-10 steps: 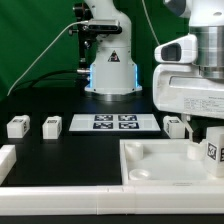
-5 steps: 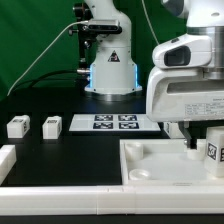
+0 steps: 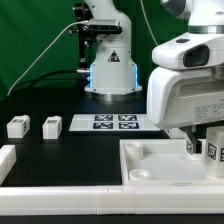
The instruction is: Assemble one leg
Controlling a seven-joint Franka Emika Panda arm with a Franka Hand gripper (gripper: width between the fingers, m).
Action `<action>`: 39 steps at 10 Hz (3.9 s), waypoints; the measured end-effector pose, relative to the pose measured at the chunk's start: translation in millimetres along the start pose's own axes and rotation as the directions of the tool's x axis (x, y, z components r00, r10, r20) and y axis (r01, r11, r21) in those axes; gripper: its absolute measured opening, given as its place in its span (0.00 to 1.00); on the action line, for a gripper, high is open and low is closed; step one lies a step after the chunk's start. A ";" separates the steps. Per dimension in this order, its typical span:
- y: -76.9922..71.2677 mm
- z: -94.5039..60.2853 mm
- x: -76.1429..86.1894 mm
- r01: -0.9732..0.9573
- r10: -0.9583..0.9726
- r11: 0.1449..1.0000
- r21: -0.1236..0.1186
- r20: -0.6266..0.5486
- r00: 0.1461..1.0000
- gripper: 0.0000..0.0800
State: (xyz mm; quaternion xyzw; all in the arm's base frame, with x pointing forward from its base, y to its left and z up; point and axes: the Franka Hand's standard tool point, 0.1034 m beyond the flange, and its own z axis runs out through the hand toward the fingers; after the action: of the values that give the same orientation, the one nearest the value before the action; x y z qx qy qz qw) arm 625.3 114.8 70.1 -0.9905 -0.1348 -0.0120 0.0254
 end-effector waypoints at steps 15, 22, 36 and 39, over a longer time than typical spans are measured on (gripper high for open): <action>-4.5 1.6 -1.9 -0.894 0.894 0.448 0.007 0.004 0.448 0.36; -11.0 2.3 -1.4 -1.000 1.000 0.022 0.006 0.013 0.022 0.48; -6.2 2.9 -1.9 -0.243 0.243 0.970 -0.033 -0.007 0.970 0.81; -2.4 2.7 -2.3 -0.089 0.089 0.995 -0.037 -0.001 0.996 0.81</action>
Offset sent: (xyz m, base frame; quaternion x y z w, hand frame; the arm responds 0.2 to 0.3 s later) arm 0.0000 0.0000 0.0000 0.0000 0.0000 0.0000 1.0000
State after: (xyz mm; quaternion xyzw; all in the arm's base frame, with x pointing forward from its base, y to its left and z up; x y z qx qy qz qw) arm 622.5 116.7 67.4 -0.9958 -0.0905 -0.0132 0.0074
